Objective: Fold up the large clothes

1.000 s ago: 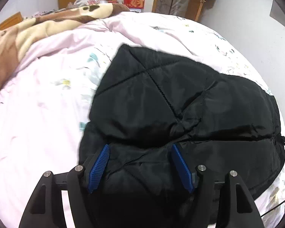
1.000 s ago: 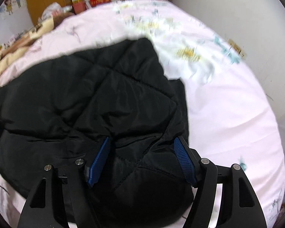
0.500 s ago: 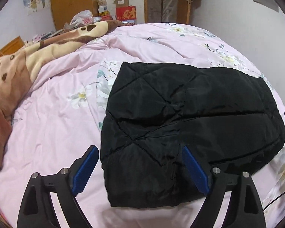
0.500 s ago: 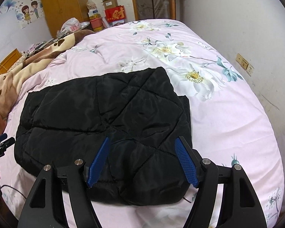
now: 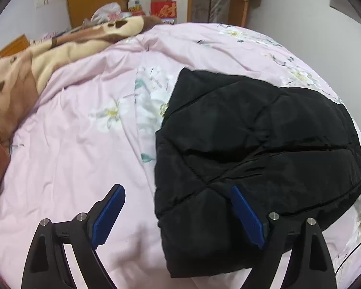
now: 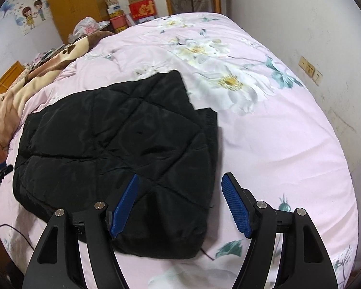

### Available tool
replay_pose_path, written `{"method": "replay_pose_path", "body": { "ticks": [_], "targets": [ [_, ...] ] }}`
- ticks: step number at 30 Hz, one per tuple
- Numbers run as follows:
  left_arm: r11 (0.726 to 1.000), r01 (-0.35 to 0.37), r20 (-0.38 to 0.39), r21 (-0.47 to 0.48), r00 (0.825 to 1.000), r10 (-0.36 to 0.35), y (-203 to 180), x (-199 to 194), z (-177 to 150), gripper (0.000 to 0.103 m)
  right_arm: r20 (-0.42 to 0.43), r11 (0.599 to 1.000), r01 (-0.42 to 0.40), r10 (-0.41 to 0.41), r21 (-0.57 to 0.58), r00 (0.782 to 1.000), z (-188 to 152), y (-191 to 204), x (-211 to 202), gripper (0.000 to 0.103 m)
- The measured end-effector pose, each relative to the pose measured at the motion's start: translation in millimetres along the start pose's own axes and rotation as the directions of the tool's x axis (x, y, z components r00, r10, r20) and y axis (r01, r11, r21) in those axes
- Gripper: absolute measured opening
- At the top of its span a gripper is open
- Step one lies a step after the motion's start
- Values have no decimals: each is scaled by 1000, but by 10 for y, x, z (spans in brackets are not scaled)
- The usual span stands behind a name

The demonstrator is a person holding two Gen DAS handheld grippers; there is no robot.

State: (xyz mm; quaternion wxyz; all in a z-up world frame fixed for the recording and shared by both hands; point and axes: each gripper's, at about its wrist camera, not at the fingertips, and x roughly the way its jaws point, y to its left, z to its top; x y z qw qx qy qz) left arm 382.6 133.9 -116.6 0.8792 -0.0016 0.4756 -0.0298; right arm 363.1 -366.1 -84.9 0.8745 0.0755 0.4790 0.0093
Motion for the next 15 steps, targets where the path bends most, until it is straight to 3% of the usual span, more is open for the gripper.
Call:
{"method": "replay_pose_path", "body": {
  "ticks": [3,8,12,15],
  "targets": [
    [1000,20,-28,-19,999,-21,91,109,-8,89,-23,999,-48,49,23,999,22,-68,74,76],
    [989,142,-87,-43,986,-145,166,260,-12,89,-68,993,-112,114,23,991,62,-106,220,77],
    [970,235,-138,-54,961,-241,186,409,51,89,-110,983,-171,177,62,978,127,-184,387,77],
    [960,266,-163,-84,947,-277,214,529,115,89,-136,976,-198,209,95,968,164,-250,507,77]
  ]
}}
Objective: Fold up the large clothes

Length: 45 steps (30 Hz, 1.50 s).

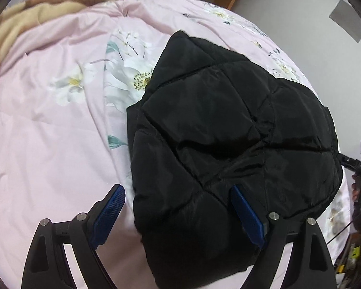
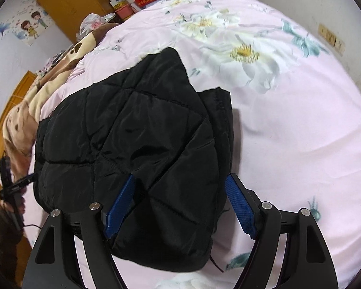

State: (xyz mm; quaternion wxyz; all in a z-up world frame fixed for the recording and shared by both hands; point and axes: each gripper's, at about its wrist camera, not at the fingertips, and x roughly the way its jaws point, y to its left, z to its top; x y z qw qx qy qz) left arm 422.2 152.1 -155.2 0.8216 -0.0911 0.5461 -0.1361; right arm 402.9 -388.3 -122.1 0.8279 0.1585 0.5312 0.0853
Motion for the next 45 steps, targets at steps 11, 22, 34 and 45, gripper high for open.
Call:
{"method": "replay_pose_path", "body": {
  "ticks": [11,22,34,45],
  "targets": [
    [994,107,-84,-37,990,-110,43,494,272,103,-99,990,-139,136,-26,986,178,-47,430,90],
    [981,168,-136,-98,974,-181,116,748,412,103,-128,976,-214,207,-44,970,227,-69,595,96],
    [990,99,-166,-103,979,-115,48,847,525,102,-163,986,-161,153,-34,975,246,38,652,93],
    [998,-29,-141,-58,990,21,-216,713,561,75,-146,984,61,-86,-166,986,254,460,617,65]
  ]
}}
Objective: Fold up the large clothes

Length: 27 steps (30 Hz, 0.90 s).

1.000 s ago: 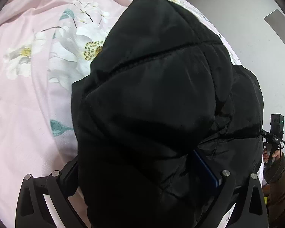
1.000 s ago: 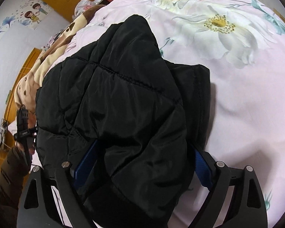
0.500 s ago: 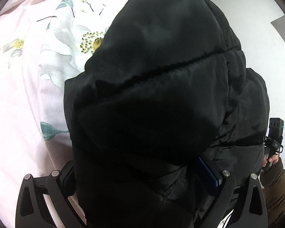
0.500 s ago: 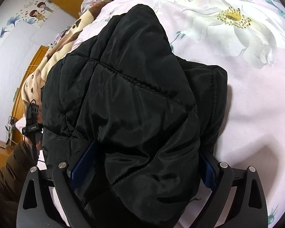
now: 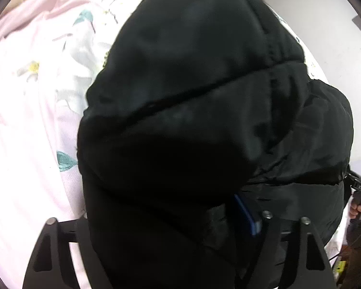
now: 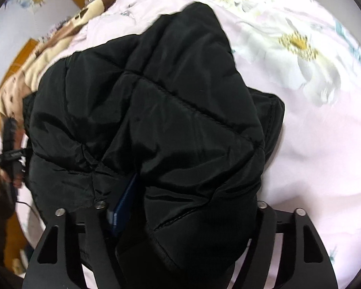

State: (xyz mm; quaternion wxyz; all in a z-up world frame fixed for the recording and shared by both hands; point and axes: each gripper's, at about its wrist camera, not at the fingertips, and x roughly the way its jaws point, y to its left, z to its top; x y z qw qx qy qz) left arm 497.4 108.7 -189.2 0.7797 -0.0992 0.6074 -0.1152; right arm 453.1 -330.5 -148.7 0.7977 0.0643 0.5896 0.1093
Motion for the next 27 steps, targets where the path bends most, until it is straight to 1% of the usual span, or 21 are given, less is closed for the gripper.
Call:
{"method": "replay_pose_path", "body": {
  "ticks": [1,2,4,5,6,9,12,14,15,17,19,20,21,23,25,27],
  "targets": [
    [1000,-16,6,11,1000,16,-42,-16,1,73,5,999,28,-28,-18,1000,1,60,-14,61],
    [1000,-20,7,11,1000,20,-62,-25,7,70,9,998,47,-46,-34,999,2,98,-20,60],
    [1000,-20,11,7,1000,20,-103,-39,40,68,12,997,68,-67,-49,998,1,132,-25,59],
    [1000,-15,6,4,1000,15,-196,-14,-15,67,12,996,69,-69,-50,998,5,124,-28,59],
    [1000,-5,2,-8,1000,5,-176,-19,-78,67,15,997,67,-67,-47,998,5,116,-29,59],
    [1000,16,-22,-24,1000,-17,-101,-12,-54,70,22,996,71,-70,-45,997,1,119,-30,59],
    [1000,-7,-19,-9,1000,7,-154,-26,-37,69,24,997,73,-72,-36,997,2,109,-27,59],
    [999,-34,-3,-4,999,34,-272,-30,-61,65,31,996,86,-85,-33,996,-44,137,-51,59],
    [999,-49,8,-5,999,49,-314,-56,-74,64,36,994,99,-98,-35,995,-37,215,-33,59],
    [997,-77,24,-3,997,77,-392,-118,-108,56,59,988,143,-140,-51,988,-61,326,-53,55],
    [993,-117,46,6,992,117,-478,-200,-142,52,78,979,189,-182,-81,980,-91,436,-84,48],
    [992,-129,52,8,990,128,-507,-219,-149,50,81,976,199,-192,-88,978,-97,464,-97,46],
    [989,-145,61,7,988,145,-550,-254,-160,49,86,973,210,-202,-95,975,-103,493,-119,42],
    [986,-165,76,-5,983,165,-618,-327,-171,43,99,969,229,-219,-94,971,-110,542,-165,36],
    [983,-182,95,-5,979,182,-687,-407,-182,40,118,958,265,-252,-111,960,-123,623,-205,29],
    [982,-191,105,3,976,190,-753,-474,-233,37,136,945,301,-284,-126,949,-151,716,-244,25]
  ]
}}
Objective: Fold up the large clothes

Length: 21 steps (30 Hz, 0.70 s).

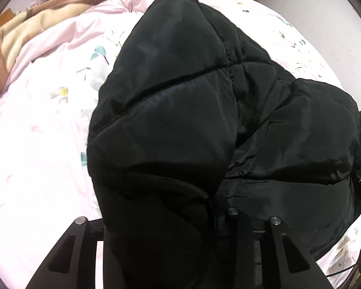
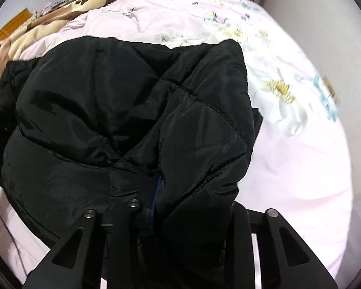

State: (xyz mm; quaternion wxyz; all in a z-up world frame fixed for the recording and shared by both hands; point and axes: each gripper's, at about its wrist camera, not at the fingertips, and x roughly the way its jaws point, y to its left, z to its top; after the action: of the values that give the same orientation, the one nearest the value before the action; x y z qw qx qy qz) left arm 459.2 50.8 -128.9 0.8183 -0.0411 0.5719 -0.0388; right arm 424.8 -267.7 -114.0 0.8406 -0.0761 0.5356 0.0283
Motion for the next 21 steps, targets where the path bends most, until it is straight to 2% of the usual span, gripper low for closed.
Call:
{"method": "replay_pose_path", "body": {
  "ticks": [3,8,10,11,15,18,19,21],
  "targets": [
    [1000,2,18,-1,1000,-2,9,-176,-58,34,33,1000,3,-3,16,999,-33,36,-125,21],
    [1000,2,21,-13,1000,-2,-28,-203,-66,34,46,994,-79,75,80,996,-99,-109,-176,21],
    [1000,-5,26,-10,1000,6,-44,-239,-202,34,65,991,-93,87,94,994,-106,-132,-236,20],
    [1000,2,28,-16,1000,-2,95,-294,-318,34,82,991,-105,98,87,992,-103,-123,-290,20],
    [996,50,46,-69,998,-46,234,-403,-382,31,130,989,-143,138,32,982,-83,-59,-463,17],
    [996,49,50,-73,998,-46,265,-480,-399,29,160,981,-192,186,20,969,-21,5,-571,14],
    [998,36,49,-61,998,-33,260,-476,-399,29,171,988,-155,154,-5,973,7,95,-591,14],
    [1000,-2,43,-30,999,3,194,-456,-374,29,169,997,1,11,-75,986,9,340,-552,14]
  ]
}}
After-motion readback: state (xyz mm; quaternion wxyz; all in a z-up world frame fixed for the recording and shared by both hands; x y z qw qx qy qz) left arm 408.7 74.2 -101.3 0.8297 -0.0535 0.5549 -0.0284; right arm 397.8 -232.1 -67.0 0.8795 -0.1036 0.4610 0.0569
